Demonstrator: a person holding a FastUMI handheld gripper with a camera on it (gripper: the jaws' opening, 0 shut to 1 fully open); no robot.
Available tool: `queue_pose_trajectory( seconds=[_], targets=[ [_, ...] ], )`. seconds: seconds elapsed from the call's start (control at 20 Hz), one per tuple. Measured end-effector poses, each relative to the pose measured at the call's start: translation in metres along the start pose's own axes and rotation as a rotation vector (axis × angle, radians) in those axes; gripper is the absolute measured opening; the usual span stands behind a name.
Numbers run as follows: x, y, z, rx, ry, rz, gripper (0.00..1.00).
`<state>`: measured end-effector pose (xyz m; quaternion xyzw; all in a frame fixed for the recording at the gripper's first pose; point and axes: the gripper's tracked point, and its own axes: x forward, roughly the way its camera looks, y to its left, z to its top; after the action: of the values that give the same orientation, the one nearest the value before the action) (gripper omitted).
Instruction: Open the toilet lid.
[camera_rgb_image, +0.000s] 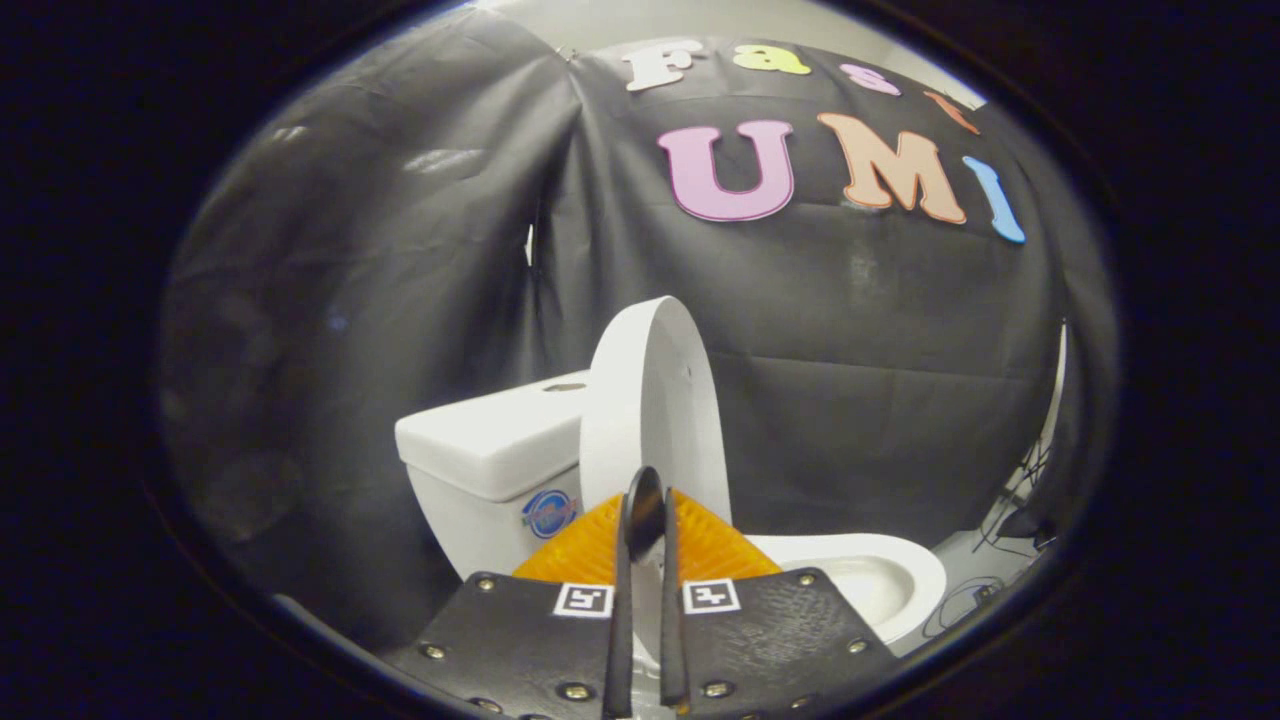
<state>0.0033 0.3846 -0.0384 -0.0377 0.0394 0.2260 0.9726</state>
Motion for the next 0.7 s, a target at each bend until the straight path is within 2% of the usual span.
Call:
queue_pose_trajectory(
  seconds=[0.05,0.1,0.25,0.5,0.7],
  targets=[
    [0.002,0.003,-0.002,0.013,0.013,0.014,0.12],
    [0.003,0.003,-0.004,0.037,0.025,0.030,0.21],
    [0.004,0.007,-0.014,0.113,0.083,0.077,0.30],
    [-0.006,-0.008,-0.018,0.124,0.118,0.077,0.38],
    [-0.018,-0.022,-0.023,0.131,0.144,0.080,0.82]
  ],
)
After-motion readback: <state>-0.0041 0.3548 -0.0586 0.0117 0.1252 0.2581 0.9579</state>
